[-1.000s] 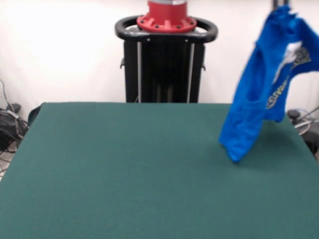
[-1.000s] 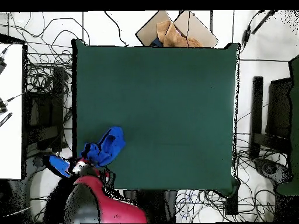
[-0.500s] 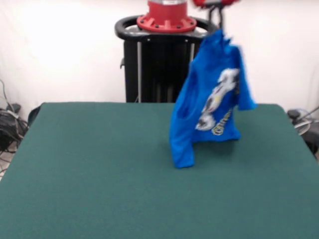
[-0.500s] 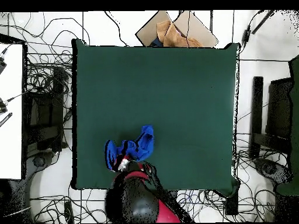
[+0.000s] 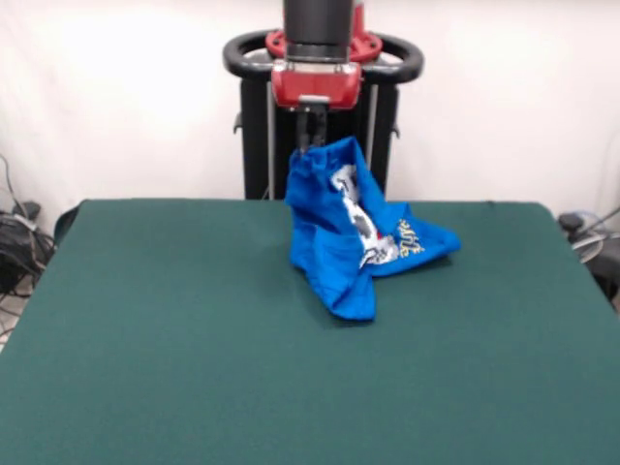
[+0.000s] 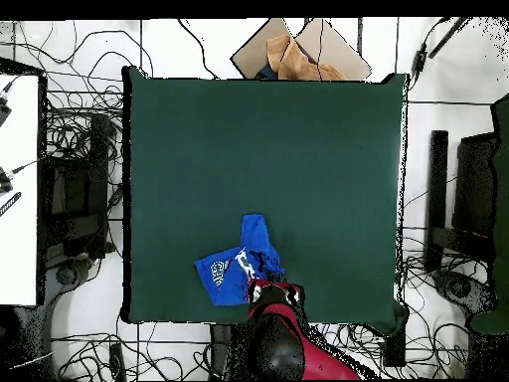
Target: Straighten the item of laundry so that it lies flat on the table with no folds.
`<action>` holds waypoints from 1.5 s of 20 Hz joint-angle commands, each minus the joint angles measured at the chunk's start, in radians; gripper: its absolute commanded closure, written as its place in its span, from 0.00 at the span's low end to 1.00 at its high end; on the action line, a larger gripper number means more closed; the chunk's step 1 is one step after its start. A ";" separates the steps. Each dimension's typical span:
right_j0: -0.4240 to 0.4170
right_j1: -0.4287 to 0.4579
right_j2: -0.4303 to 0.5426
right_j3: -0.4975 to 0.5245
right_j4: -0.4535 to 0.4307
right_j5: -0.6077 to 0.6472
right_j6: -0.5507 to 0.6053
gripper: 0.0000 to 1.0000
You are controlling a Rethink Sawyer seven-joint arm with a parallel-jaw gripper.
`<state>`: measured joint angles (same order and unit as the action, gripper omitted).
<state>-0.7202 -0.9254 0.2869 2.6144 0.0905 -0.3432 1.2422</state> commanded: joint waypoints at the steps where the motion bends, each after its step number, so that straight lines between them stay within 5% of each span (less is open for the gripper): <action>1: 0.063 -0.067 0.121 0.011 0.004 0.256 0.221 1.00; 6: 0.249 -0.230 -0.001 -0.076 0.134 0.476 0.224 1.00; 11: 0.354 -0.197 -0.124 -0.177 0.120 0.527 0.227 1.00; 21: 0.351 -0.024 -0.313 -0.249 -0.062 0.175 0.158 1.00; 30: 0.351 0.138 -0.383 -0.304 -0.092 -0.043 0.140 1.00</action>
<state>-0.3808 -0.9146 -0.0258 2.4321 0.0212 -0.3668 1.2422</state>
